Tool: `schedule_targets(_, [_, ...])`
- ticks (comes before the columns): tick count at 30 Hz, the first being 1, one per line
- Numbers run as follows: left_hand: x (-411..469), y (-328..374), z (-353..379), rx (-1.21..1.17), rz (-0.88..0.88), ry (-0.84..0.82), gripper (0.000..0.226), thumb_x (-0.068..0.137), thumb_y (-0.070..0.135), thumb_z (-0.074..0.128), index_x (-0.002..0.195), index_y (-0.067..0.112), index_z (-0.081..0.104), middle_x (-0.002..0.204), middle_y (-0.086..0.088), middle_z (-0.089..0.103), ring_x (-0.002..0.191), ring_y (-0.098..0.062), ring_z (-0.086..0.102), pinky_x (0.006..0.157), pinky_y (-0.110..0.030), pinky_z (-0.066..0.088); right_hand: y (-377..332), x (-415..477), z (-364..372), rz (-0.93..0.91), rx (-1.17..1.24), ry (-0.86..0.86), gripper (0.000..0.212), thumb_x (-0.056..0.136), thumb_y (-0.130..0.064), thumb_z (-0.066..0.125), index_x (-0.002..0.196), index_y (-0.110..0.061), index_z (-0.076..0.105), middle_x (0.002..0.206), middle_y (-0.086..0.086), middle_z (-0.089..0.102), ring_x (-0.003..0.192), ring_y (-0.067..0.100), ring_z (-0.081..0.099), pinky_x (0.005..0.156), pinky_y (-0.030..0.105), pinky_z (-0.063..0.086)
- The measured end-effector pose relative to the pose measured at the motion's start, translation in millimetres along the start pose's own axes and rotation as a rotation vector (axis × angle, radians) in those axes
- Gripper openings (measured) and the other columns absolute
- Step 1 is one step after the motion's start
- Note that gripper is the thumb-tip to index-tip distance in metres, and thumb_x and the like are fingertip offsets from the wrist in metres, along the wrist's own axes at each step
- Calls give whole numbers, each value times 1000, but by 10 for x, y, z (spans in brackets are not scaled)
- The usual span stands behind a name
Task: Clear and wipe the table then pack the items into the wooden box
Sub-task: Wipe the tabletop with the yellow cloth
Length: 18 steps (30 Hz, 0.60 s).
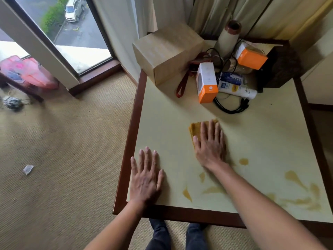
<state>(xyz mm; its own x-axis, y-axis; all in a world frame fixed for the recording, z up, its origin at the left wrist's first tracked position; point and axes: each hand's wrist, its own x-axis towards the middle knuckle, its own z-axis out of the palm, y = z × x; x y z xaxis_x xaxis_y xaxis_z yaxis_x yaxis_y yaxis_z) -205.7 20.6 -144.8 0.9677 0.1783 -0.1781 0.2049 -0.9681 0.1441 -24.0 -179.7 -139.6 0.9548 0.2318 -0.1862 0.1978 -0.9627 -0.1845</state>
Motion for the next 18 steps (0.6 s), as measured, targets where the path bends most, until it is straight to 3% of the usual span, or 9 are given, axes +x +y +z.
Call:
schedule_targets(4, [6,13,-15,-6,-6,0,72,104,46,26,163,11,6,170,-18,-4,158,-34,-6,124,-63,11,-43,-326,69,-214,14,-23,77,100,-53,24,160,-6,12,168,16,4,156,33,3,125,50,4])
schedule_targets(11, [36,-40,21,-10,18,41,69,102,38,29,163,12,12,171,-15,4,158,-33,-1,123,-63,13,-399,588,-81,-119,-18,-67,83,96,-55,9,159,-3,2,168,17,-5,155,34,-7,125,50,-4])
schedule_targets(15, [38,-86,49,-30,23,57,71,97,33,33,163,14,15,172,-12,5,159,-32,2,123,-61,12,-691,26,102,-382,3,-120,79,101,-53,21,160,-6,-1,168,16,-9,155,32,-14,125,50,-4])
schedule_targets(18, [45,-102,67,-26,38,56,73,95,33,35,163,13,19,171,-13,8,158,-32,5,123,-60,11,-483,-634,272,-517,17,-86,79,100,-52,32,160,-5,13,168,15,4,156,34,0,124,50,5])
